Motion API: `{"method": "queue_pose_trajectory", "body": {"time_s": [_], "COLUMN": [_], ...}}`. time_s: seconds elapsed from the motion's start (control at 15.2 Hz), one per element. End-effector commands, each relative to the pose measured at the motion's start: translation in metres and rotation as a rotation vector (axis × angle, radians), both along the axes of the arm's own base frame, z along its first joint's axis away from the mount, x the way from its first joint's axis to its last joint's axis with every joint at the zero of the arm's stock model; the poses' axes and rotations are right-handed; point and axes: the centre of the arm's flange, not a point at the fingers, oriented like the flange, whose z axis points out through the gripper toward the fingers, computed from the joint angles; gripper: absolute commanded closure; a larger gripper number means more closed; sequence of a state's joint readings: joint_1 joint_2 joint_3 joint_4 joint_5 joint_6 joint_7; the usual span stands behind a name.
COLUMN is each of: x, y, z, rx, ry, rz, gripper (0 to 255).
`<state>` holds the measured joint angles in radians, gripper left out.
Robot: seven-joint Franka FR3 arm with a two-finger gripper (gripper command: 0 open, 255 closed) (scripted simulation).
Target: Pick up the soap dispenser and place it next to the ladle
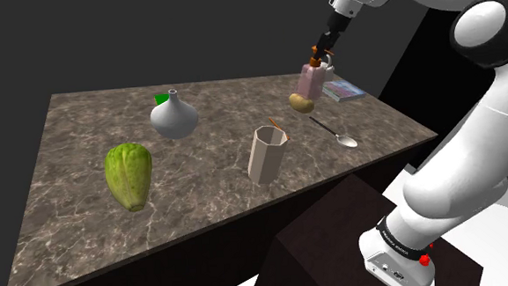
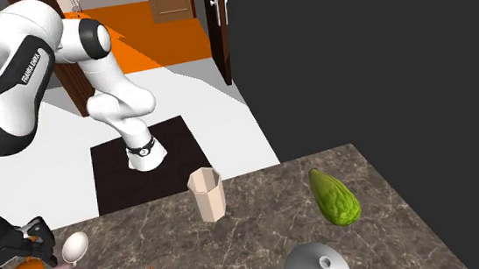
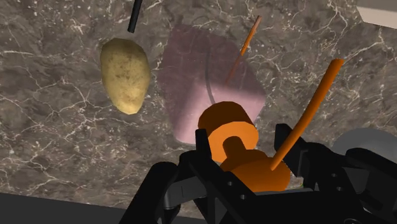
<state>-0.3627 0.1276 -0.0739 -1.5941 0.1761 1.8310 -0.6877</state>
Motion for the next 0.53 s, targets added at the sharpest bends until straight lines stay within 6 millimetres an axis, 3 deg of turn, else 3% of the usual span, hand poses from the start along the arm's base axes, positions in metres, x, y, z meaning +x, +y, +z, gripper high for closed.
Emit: {"method": "queue_pose_trajectory", "body": {"time_s": [0.0, 0.46], "x": [0.0, 0.002], "y": [-0.027, -0.117], "z": [-0.004, -0.024], "rx": [-0.001, -0.001], "ry": [0.0, 0.0], "rz": [0.001, 0.002], "gripper": [255, 255]}}
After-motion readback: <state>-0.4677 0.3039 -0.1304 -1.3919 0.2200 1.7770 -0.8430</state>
